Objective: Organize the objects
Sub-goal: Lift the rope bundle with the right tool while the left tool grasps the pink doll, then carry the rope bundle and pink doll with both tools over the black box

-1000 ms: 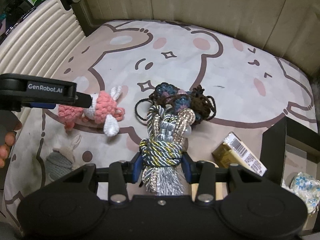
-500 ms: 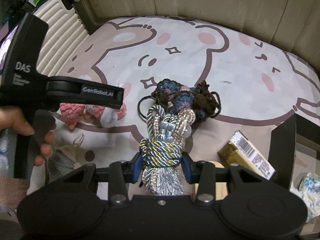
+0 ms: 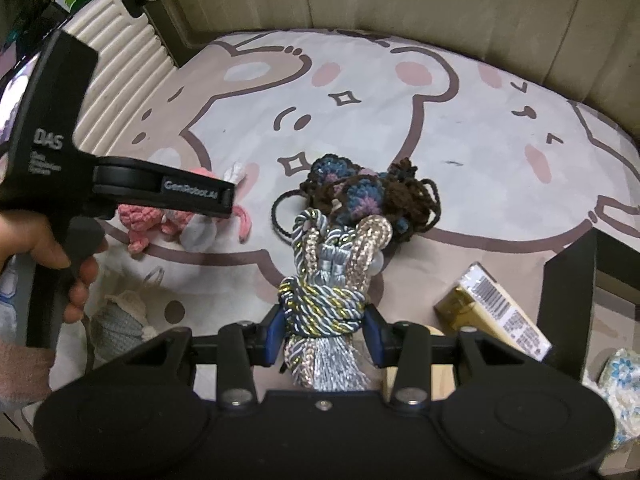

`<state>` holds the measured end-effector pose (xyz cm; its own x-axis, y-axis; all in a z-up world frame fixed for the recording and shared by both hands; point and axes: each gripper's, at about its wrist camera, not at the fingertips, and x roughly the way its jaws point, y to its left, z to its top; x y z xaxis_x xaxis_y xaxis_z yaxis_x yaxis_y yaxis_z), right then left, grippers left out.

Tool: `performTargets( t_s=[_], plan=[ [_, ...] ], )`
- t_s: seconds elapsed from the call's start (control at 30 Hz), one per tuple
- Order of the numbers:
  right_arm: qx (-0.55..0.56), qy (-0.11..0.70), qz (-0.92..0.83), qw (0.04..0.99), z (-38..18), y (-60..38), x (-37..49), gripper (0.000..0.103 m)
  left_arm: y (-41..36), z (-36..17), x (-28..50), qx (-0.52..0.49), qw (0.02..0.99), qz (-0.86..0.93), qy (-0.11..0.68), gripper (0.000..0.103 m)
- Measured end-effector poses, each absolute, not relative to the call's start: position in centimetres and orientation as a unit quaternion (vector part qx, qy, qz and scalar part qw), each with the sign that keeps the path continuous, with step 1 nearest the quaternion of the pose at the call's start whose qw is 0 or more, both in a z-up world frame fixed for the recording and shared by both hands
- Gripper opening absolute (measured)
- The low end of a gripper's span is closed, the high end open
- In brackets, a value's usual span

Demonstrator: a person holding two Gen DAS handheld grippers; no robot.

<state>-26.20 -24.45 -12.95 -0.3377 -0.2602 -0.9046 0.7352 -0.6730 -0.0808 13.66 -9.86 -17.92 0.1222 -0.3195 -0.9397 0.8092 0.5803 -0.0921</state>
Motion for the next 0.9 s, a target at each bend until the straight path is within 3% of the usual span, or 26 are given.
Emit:
performTargets(
  t_s=[0.17, 0.9],
  plan=[
    [0.460, 0.247, -0.791, 0.318, -12.0, -24.2, -25.9, 0.042, -9.1, -16.4, 13.5, 0.212, 0.705, -0.415, 0.534, 0.079],
    [0.375, 0.244, -0.831, 0.331, -7.4, -22.4, -24.0, 0.042, -4.3, -8.2, 11.4, 0.195, 0.740, -0.475, 0.434, 0.079]
  ],
)
